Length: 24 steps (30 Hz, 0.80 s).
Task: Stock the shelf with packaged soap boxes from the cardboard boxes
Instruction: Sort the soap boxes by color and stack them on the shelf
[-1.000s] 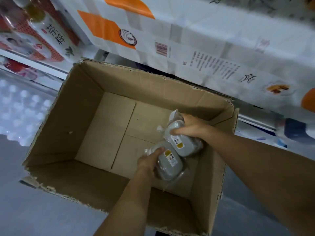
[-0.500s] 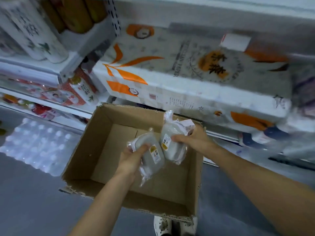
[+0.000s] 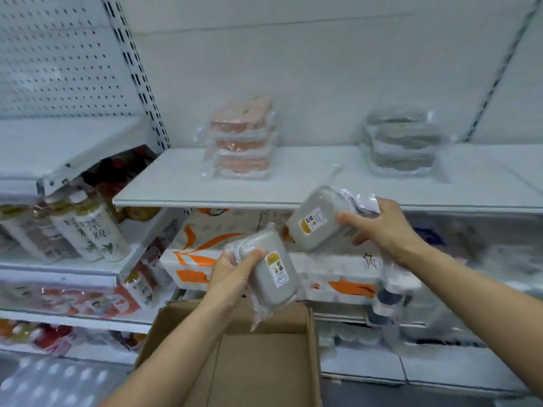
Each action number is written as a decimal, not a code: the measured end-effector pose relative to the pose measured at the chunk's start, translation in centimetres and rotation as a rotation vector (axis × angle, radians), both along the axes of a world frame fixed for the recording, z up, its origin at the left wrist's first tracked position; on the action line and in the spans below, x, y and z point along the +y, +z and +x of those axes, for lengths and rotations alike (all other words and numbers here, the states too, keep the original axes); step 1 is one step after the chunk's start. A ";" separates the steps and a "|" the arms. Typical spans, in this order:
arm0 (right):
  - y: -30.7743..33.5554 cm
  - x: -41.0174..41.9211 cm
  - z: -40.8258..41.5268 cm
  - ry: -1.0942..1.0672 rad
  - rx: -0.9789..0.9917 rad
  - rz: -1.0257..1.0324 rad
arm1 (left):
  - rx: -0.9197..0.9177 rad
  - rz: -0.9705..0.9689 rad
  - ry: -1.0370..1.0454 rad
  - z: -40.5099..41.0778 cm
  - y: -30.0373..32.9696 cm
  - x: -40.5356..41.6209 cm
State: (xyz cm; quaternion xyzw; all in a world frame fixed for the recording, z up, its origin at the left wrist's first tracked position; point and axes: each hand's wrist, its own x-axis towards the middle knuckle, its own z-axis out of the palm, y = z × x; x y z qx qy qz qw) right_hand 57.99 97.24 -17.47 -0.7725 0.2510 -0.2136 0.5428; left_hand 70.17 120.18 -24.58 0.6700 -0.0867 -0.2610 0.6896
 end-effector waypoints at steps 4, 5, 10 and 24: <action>3.4 -3.6 -2.0 -0.077 -0.075 0.001 | -0.050 -0.052 -0.033 0.4 3.9 -3.9; 4.2 -4.6 -2.4 -0.088 -0.087 -0.004 | -0.058 -0.069 -0.050 0.3 5.0 -5.0; 7.7 -11.0 -3.8 -0.176 -0.190 0.064 | -0.033 -0.192 -0.093 1.0 9.4 -11.4; 12.5 -30.3 7.6 -0.281 -0.226 0.498 | 0.012 -0.272 0.047 3.7 13.1 -26.6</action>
